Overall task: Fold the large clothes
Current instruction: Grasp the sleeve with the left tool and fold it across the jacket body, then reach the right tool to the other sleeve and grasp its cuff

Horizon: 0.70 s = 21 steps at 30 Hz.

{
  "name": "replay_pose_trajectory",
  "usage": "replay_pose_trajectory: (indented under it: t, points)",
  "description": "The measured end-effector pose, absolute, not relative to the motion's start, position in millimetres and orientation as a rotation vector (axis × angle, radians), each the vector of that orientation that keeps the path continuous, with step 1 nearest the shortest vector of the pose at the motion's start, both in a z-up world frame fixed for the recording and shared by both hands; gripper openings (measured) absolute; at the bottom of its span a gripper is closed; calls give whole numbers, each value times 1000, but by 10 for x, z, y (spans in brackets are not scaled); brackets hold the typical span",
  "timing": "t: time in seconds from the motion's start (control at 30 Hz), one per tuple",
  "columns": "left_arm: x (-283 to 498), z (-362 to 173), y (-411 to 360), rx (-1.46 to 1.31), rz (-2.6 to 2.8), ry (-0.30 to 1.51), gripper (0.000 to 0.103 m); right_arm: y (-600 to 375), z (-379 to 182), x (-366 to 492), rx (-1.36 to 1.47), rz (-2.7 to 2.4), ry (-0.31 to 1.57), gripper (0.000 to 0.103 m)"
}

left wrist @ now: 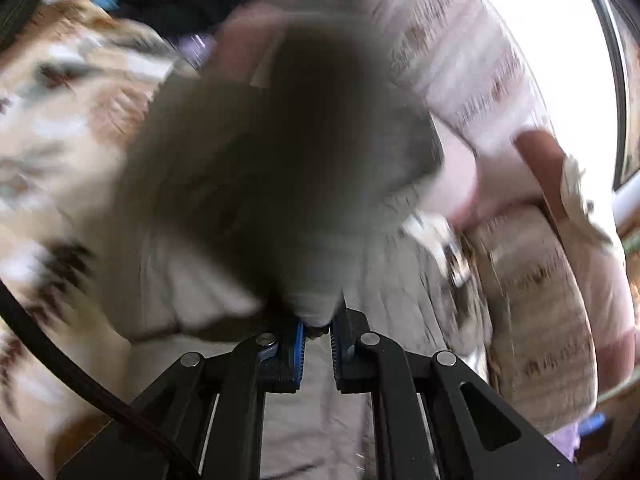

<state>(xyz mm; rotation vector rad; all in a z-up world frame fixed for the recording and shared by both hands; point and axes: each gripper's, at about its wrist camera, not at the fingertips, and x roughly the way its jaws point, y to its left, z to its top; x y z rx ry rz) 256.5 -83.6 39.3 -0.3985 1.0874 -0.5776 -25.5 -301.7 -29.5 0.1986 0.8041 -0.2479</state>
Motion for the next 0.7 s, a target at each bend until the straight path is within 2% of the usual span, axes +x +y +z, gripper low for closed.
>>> replay_pose_trajectory:
  t: [0.1, 0.2, 0.3, 0.37, 0.4, 0.43, 0.5, 0.7]
  points:
    - [2380, 37, -1296, -288, -556, 1151, 12, -3227, -251, -404, 238, -290, 788, 101]
    - [2241, -258, -1600, -156, -496, 1196, 21, -3381, -186, -516, 251, -319, 775, 101]
    - [2027, -275, -1759, -43, -507, 1185, 23, -3465, -137, -580, 250, -324, 768, 101]
    - [1790, -131, -1772, 7, -541, 1139, 39, -3510, -100, -589, 247, -322, 766, 101]
    - [1629, -42, -1719, 21, -544, 1104, 58, -3525, -93, -572, 247, -319, 767, 101]
    - [1488, 44, -1645, 33, -530, 1058, 68, -3540, -88, -549, 252, -313, 769, 101]
    - [1191, 147, -1468, 58, -497, 983, 69, -3577, -74, -470, 275, -287, 779, 101]
    - [579, 149, -1004, 82, -356, 947, 69, -3770, -160, 38, 378, -221, 837, 101]
